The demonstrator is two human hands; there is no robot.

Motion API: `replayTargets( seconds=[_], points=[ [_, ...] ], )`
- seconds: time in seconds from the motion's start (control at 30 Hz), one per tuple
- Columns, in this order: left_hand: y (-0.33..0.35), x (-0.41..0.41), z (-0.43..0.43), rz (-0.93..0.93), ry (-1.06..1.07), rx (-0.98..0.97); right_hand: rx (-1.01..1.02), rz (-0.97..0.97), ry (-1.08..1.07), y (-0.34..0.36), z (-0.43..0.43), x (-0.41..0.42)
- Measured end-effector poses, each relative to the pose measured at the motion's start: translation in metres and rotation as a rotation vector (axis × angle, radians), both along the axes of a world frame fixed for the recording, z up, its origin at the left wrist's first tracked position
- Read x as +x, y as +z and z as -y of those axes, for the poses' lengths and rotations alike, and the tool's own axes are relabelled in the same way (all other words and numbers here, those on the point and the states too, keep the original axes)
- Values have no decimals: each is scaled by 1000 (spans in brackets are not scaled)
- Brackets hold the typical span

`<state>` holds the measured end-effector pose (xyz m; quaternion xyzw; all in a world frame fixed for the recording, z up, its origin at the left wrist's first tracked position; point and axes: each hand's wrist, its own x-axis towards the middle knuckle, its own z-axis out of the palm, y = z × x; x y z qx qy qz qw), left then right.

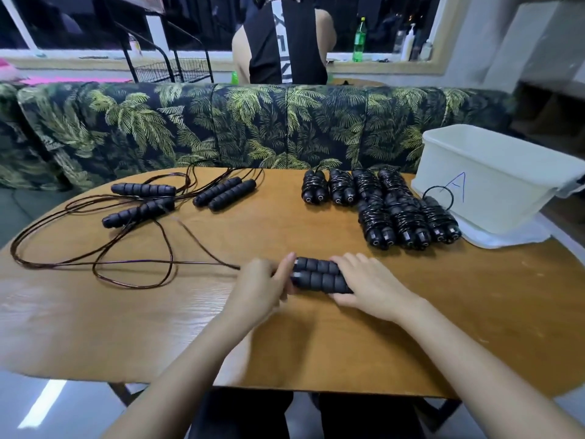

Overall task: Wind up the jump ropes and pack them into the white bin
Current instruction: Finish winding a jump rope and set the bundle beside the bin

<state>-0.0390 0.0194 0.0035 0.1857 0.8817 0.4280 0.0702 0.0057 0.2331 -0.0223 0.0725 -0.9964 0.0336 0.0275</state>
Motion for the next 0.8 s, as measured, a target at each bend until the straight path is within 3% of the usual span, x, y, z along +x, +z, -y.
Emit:
replayTargets(
  seconds=[0.1, 0.2, 0.27, 0.33, 0.4, 0.47, 0.5, 0.57, 0.63, 0.73, 0.8],
  points=[
    [-9, 25, -6, 496, -36, 299, -255, 63, -234, 0, 29, 12],
    [-23, 34, -27, 489, -31, 562, -636, 84, -368, -4, 57, 21],
    [-21, 37, -39, 457, -10, 634, -899, 134, -314, -3, 69, 28],
    [-16, 34, -43, 460, -33, 637, -1020, 231, -177, 0, 72, 35],
    [-10, 27, -39, 401, -90, 548, -897, 353, -104, 4, 62, 40],
    [-10, 15, -28, 221, -161, 306, -792, 391, -83, 16, 47, 42],
    [-11, 8, -21, 84, -213, 118, -764, 314, -86, 24, 39, 41],
    [-17, -5, -5, -124, -258, -229, -598, -20, -110, 39, 26, 39],
    [-20, -11, 6, -230, -278, -412, -355, -243, -5, 45, 18, 32],
    [-18, -7, 17, -431, -301, -702, -87, -82, 179, 37, 19, 17],
    [-19, -8, 25, -485, -384, -743, 34, -9, 245, 25, 23, 6]
  ],
)
